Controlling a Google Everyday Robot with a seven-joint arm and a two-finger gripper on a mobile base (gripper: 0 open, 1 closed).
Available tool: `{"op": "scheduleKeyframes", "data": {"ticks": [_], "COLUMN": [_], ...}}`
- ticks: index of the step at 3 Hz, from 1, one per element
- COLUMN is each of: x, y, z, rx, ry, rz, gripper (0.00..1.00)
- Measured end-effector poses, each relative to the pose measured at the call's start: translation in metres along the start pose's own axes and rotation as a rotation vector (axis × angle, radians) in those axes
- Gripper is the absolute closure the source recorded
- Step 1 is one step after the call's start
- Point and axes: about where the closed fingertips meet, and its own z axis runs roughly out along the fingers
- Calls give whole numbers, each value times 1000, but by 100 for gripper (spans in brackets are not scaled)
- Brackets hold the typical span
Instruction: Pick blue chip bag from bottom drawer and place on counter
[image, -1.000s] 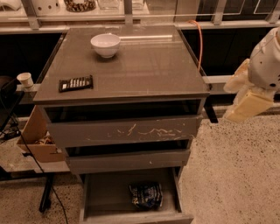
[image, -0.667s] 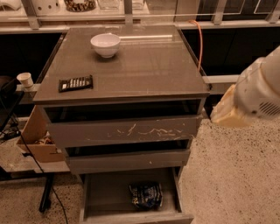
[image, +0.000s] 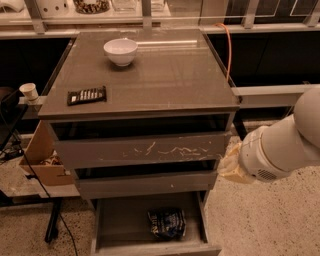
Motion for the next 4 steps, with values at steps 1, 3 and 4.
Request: {"op": "scheduleKeyframes", "data": {"ticks": [1, 3, 4], "x": [5, 32, 39], "y": [4, 54, 90], "z": [8, 134, 234], "rx": [-7, -92, -181], "ry": [3, -83, -122], "rz": [-9, -13, -11], "gripper": [100, 100, 100]}}
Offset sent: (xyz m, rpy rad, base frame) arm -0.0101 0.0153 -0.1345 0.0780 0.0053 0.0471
